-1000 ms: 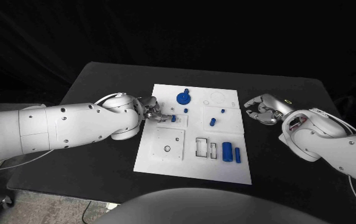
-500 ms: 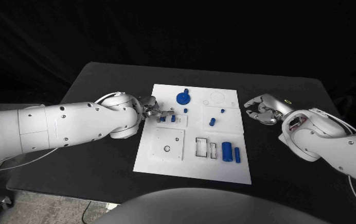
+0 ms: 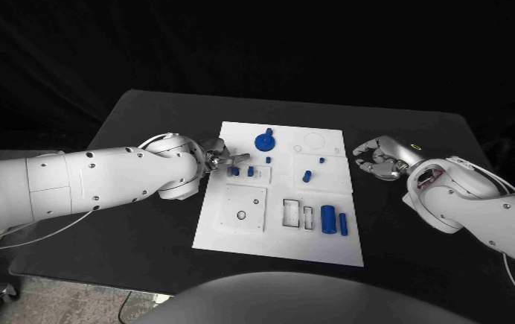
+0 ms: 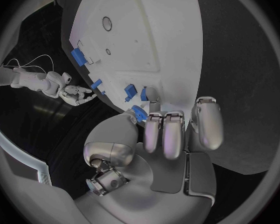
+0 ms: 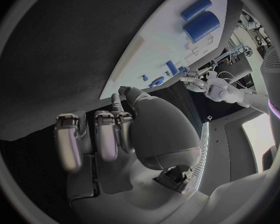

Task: Assemble the parts on the task board

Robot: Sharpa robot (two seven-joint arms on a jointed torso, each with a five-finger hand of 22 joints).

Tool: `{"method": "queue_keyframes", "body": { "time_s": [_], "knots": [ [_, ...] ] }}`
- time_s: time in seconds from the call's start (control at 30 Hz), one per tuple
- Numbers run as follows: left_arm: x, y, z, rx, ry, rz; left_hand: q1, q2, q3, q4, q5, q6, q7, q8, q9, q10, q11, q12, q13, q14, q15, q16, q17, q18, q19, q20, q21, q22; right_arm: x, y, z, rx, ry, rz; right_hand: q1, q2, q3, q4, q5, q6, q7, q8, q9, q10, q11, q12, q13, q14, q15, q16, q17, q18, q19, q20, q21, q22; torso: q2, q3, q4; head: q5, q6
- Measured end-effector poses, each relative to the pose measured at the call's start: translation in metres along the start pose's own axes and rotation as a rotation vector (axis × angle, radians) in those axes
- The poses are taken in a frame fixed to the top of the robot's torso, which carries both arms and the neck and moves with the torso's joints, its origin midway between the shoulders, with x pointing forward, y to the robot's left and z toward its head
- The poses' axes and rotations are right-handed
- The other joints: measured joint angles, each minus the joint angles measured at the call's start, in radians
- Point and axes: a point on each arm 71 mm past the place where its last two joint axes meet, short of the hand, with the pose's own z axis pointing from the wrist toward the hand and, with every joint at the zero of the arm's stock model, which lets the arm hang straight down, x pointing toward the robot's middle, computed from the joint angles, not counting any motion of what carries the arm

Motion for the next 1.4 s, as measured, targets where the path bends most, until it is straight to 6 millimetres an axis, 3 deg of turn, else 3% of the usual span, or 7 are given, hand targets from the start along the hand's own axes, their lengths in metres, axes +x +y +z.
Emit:
{"method": "queue_keyframes", "body": {
  "time_s": [0.2, 0.47, 0.83, 0.97, 1.1, 1.27, 1.4],
  "knots": [
    [0.001, -0.001, 0.001, 0.005, 0.005, -0.013, 0.016, 0.016, -0.004, 0.002, 0.053, 0.01, -0.003, 0.008, 0.002, 0.0, 0.0, 0.0, 0.0, 0.0, 0.0, 0.0, 0.0, 0.0, 0.0, 0.0, 0.0, 0.0, 0.0, 0.0, 0.0, 0.0, 0.0, 0.0, 0.0, 0.0, 0.0, 0.0, 0.0, 0.0, 0.0, 0.0, 0.0, 0.0, 0.0, 0.0, 0.0, 0.0, 0.0, 0.0, 0.0, 0.0, 0.0, 0.0, 0.0, 0.0, 0.0, 0.0, 0.0, 0.0, 0.0],
    [0.001, -0.001, 0.001, 0.004, 0.01, -0.023, 0.075, 0.01, 0.0, -0.002, 0.142, 0.011, -0.004, 0.014, 0.002, 0.0, 0.0, 0.0, 0.0, 0.0, 0.0, 0.0, 0.0, 0.0, 0.0, 0.0, 0.004, 0.0, 0.0, 0.0, 0.0, 0.0, -0.001, 0.001, 0.0, 0.0, 0.0, 0.0, 0.0, 0.0, 0.0, 0.0, 0.0, 0.0, 0.0, 0.0, 0.0, 0.0, 0.0, 0.0, 0.0, 0.0, 0.0, 0.0, 0.0, 0.0, 0.0, 0.0001, 0.0006, 0.0, 0.0],
    [0.001, -0.001, 0.002, -0.002, 0.011, -0.023, 0.119, -0.011, 0.006, -0.002, 0.163, 0.011, -0.004, 0.018, 0.002, -0.002, -0.002, 0.0, 0.0, 0.0, 0.0, 0.0, 0.0, 0.0, 0.004, -0.004, 0.008, 0.0, 0.0, 0.0, 0.0, 0.0, -0.001, 0.001, 0.0, 0.0, 0.0, 0.0, 0.004, 0.0, 0.0, 0.0, 0.0, 0.0, 0.0, 0.0, 0.0, 0.0, 0.0, 0.0, 0.0, 0.0, 0.0, 0.0, 0.0, 0.0, 0.0, 0.0003, 0.0006, 0.0, 0.0],
    [0.0, 0.001, 0.0, -0.006, 0.006, -0.019, 0.151, -0.043, 0.002, -0.001, 0.159, 0.014, -0.007, 0.025, 0.002, 0.0, -0.007, 0.0, 0.0, 0.0, 0.0, 0.0, 0.0, 0.0, 0.006, -0.006, 0.015, 0.0, 0.0, -0.001, 0.0, 0.001, -0.005, 0.001, 0.0, 0.0, 0.0, 0.0, 0.004, 0.0, 0.0, 0.0, 0.0, 0.0, 0.0, 0.0, 0.0, 0.0, 0.0, 0.0, 0.0, 0.0, 0.0, 0.0, 0.0, 0.0, 0.0, 0.0003, 0.0007, 0.0, 0.0],
    [-0.009, 0.001, -0.004, 0.002, -0.02, -0.017, 0.186, -0.08, -0.03, -0.001, 0.106, 0.019, -0.013, 0.033, 0.007, 0.0, -0.007, 0.0, 0.0, 0.0, 0.0, 0.0, 0.0, 0.0, 0.009, -0.009, 0.015, 0.0, -0.001, -0.001, -0.001, -0.001, -0.014, 0.004, 0.0, 0.0, 0.0, 0.0, 0.004, 0.004, 0.004, 0.0, 0.0, -0.004, 0.004, 0.0, 0.0, 0.004, 0.004, 0.0, 0.0, 0.0, -0.004, 0.004, 0.0, 0.0, -0.001, 0.0002, 0.0007, 0.002, 0.0],
    [-0.049, -0.013, -0.012, 0.058, -0.129, -0.019, 0.21, -0.134, -0.075, -0.002, 0.035, 0.013, -0.015, 0.043, 0.015, 0.0, -0.007, 0.0, 0.0, 0.004, -0.004, 0.0, 0.0, 0.0, 0.009, -0.009, 0.014, 0.0, -0.004, 0.0, -0.004, -0.012, -0.038, 0.011, -0.006, -0.006, 0.001, 0.001, 0.004, 0.012, 0.006, 0.005, 0.0, -0.001, 0.007, 0.0, 0.0, 0.004, 0.004, 0.0, 0.0, 0.0, 0.0, 0.007, 0.0, 0.0, 0.0, 0.0004, -0.0004, 0.002, 0.0],
    [-0.077, -0.026, -0.019, 0.142, -0.227, -0.028, 0.274, -0.162, -0.103, -0.004, 0.007, -0.052, 0.004, 0.037, 0.017, -0.001, -0.004, -0.001, 0.0, 0.0, 0.0, 0.0, 0.0, 0.0, -0.023, 0.001, -0.03, 0.0, -0.007, 0.004, -0.006, -0.031, -0.062, 0.019, -0.007, -0.007, 0.003, 0.003, 0.004, 0.019, 0.006, 0.007, 0.0, -0.001, 0.007, 0.0, 0.0, 0.004, 0.004, 0.0, 0.0, 0.0, 0.0, 0.007, 0.0, 0.0, 0.0, 0.0006, -0.0023, 0.001, 0.0]
  ]
}}
